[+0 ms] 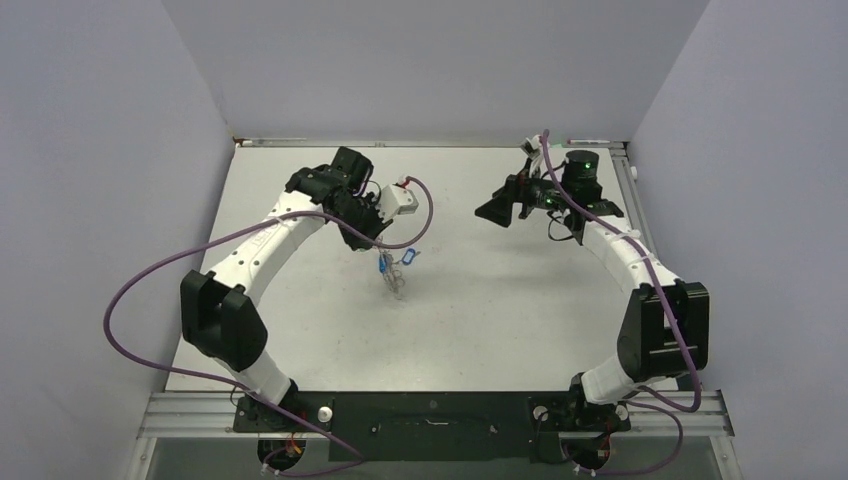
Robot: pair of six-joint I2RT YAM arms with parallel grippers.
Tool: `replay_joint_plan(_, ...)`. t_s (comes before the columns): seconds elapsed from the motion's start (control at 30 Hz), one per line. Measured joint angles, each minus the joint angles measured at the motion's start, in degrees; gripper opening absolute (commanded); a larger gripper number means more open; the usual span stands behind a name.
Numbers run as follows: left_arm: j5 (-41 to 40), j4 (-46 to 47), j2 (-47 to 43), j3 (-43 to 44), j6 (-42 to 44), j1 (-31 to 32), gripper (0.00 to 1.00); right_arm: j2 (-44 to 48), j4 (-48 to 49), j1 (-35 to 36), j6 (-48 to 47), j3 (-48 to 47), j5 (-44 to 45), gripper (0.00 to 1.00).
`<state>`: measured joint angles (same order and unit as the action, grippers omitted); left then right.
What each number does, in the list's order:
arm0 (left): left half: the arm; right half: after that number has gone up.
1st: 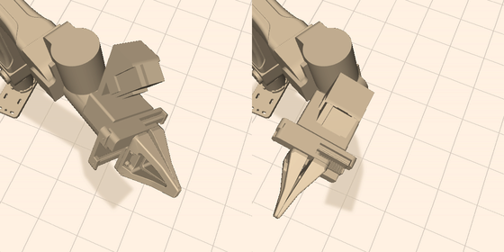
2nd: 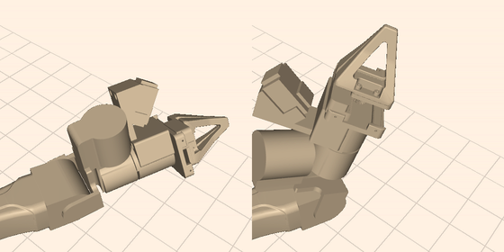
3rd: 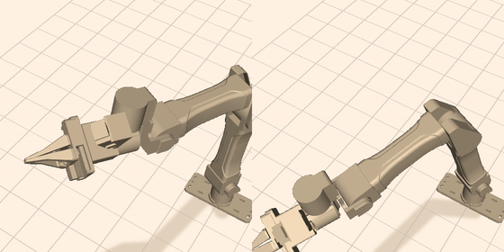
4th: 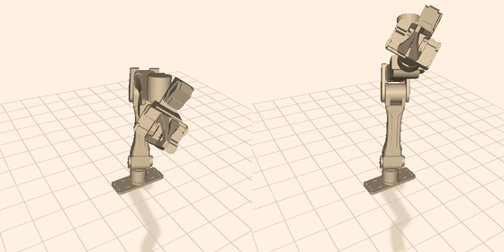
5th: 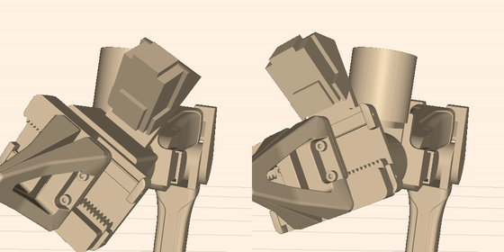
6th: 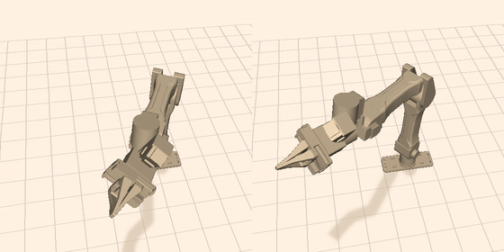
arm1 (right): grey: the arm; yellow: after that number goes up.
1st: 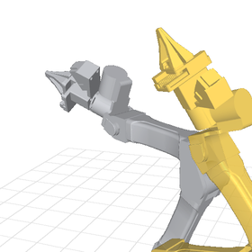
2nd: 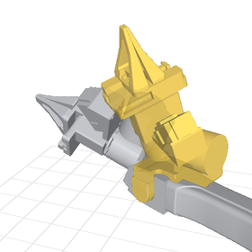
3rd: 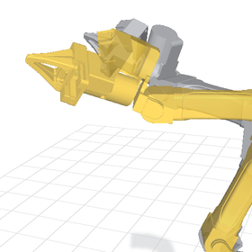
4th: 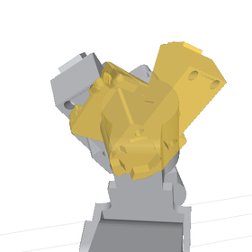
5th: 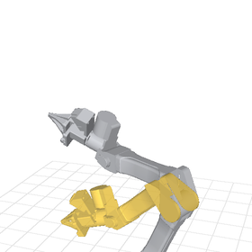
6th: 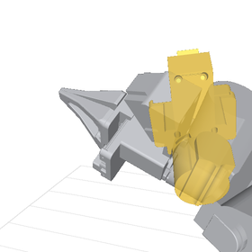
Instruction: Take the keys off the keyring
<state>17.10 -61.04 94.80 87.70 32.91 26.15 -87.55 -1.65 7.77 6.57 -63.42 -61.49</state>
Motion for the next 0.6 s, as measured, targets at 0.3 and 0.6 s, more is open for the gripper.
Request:
replay_joint_plan(0.3, -11.0, 1.9, -8.1, 0.2, 20.4, 3.6, 0.0, 0.6, -4.7, -1.9, -5.7, -6.2, 4.6, 0.9)
replay_joint_plan(0.6, -10.7, 12.1, -19.5, -9.7, 37.7, 5.3, 0.0, -1.3, 1.6, -4.4, 0.8, -8.2, 3.7, 0.9)
